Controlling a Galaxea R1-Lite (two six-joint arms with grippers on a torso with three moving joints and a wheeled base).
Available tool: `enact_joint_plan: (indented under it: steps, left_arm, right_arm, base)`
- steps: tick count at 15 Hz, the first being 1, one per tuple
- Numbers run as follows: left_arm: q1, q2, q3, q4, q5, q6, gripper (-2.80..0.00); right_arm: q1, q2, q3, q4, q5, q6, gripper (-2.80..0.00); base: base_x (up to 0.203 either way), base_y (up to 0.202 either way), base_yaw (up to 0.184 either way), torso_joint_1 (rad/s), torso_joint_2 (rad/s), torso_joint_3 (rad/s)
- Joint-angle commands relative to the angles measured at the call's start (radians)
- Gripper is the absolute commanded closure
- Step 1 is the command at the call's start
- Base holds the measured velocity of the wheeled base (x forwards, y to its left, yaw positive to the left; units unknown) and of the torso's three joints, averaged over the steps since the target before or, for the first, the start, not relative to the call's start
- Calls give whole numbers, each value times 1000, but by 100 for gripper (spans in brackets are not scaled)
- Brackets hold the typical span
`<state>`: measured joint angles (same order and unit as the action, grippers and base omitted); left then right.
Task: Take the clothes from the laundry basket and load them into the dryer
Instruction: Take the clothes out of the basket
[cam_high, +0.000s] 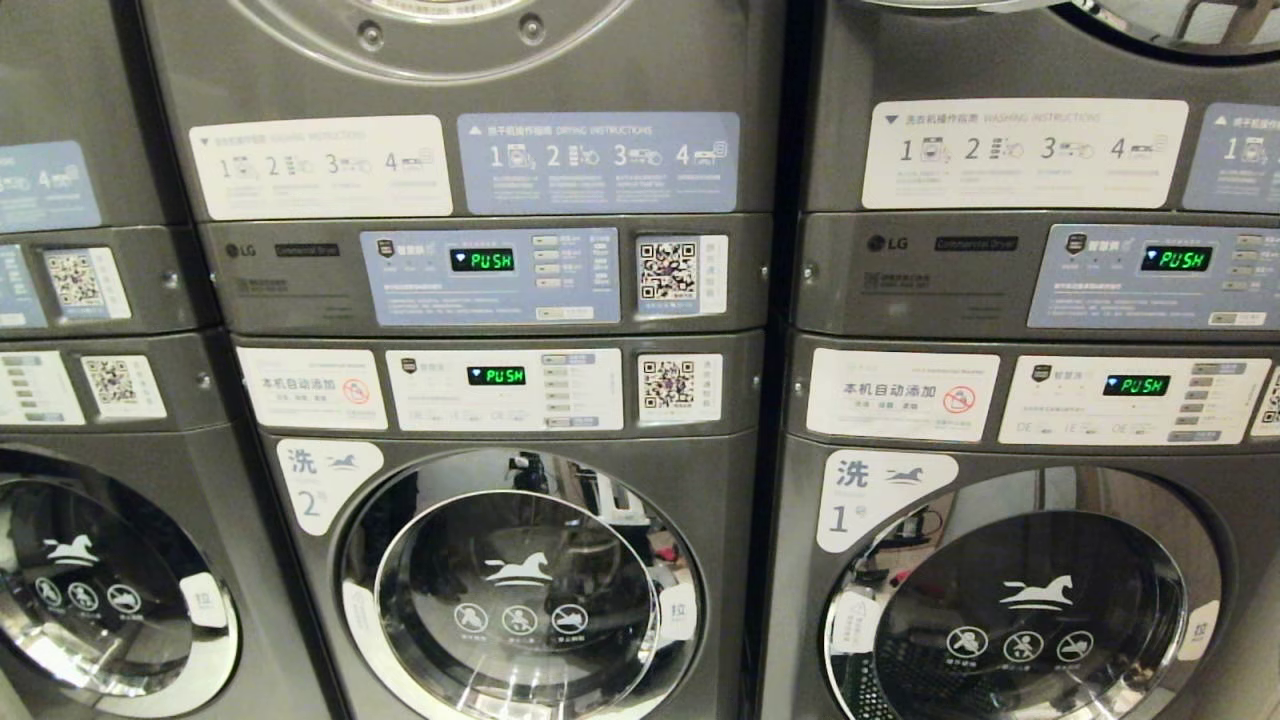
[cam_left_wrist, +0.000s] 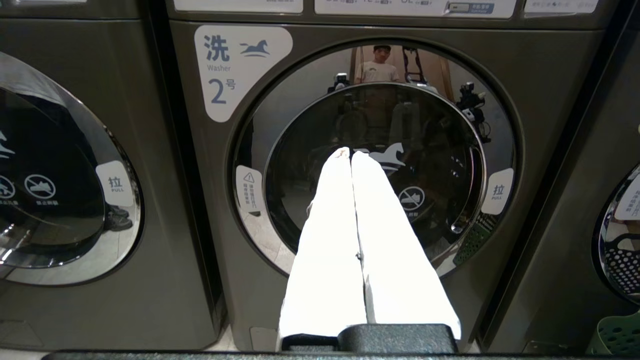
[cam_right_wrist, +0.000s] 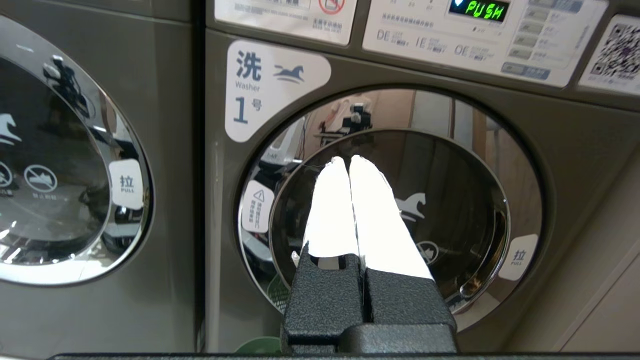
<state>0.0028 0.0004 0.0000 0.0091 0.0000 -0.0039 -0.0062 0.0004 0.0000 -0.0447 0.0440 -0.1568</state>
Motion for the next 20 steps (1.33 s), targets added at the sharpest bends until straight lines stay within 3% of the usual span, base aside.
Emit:
enact_joint_plan:
  steps: [1,20]
  left_arm:
    - [0,-2,2,0,0,-1,0]
    - [0,-2,2,0,0,-1,0]
  right_arm:
    - [0,0,18,-1,0,-1,0]
    - [0,0,18,0,0,2,0]
  base:
    - [0,0,0,3,6,-205]
    - [0,0,0,3,3,-193]
